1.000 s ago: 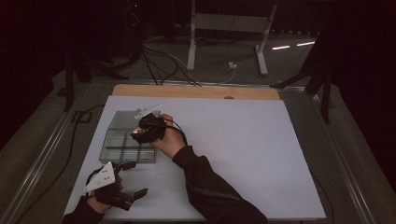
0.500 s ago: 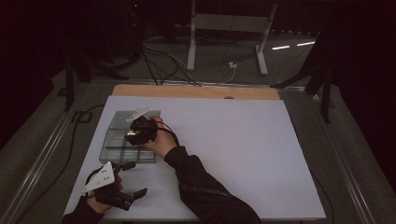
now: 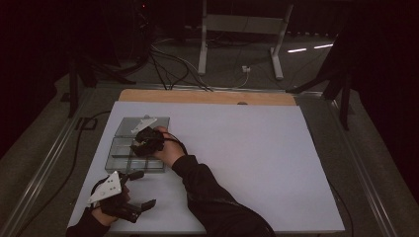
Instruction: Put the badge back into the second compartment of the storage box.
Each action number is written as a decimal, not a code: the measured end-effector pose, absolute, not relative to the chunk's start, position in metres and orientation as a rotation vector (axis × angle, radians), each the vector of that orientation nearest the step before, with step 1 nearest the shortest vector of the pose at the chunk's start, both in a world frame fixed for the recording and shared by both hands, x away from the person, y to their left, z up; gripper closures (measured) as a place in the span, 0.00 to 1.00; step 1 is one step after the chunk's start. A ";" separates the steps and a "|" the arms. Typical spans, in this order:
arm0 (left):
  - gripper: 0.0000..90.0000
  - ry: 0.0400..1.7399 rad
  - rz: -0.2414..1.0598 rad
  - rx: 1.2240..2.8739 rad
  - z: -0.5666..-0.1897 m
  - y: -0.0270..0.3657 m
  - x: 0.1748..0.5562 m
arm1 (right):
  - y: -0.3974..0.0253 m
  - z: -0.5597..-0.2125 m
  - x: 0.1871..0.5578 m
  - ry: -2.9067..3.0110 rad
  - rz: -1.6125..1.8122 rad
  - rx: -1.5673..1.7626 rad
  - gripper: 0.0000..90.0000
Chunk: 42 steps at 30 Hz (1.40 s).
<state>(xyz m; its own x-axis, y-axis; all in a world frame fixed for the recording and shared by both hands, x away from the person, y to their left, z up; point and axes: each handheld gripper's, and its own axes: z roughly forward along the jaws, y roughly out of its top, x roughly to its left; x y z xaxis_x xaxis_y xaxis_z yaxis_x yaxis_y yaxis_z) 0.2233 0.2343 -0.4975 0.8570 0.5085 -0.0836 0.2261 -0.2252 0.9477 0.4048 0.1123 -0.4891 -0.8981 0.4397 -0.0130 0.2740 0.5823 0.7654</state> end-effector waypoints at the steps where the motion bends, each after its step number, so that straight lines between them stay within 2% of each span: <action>1: 0.00 0.556 0.288 1.810 -0.497 0.234 0.223 | 0.113 -0.489 0.404 2.600 1.196 0.616 0.22; 4: 0.01 0.555 0.288 1.810 -0.497 0.235 0.223 | 0.113 -0.489 0.402 2.551 1.172 0.638 0.10; 6: 0.00 0.555 0.288 1.810 -0.498 0.235 0.224 | 0.108 -0.486 0.402 2.548 1.194 0.650 0.10; 8: 0.00 0.554 0.287 1.812 -0.498 0.234 0.224 | 0.103 -0.482 0.404 2.562 1.236 0.666 0.04; 11: 0.00 0.554 0.285 1.815 -0.498 0.234 0.224 | 0.094 -0.474 0.405 2.575 1.265 0.683 0.00; 28: 0.00 0.553 0.287 1.830 -0.500 0.232 0.225 | 0.024 -0.431 0.387 2.602 1.410 0.770 0.00; 42: 0.00 0.562 0.288 1.835 -0.501 0.231 0.226 | -0.077 -0.422 0.360 2.579 1.443 0.743 0.00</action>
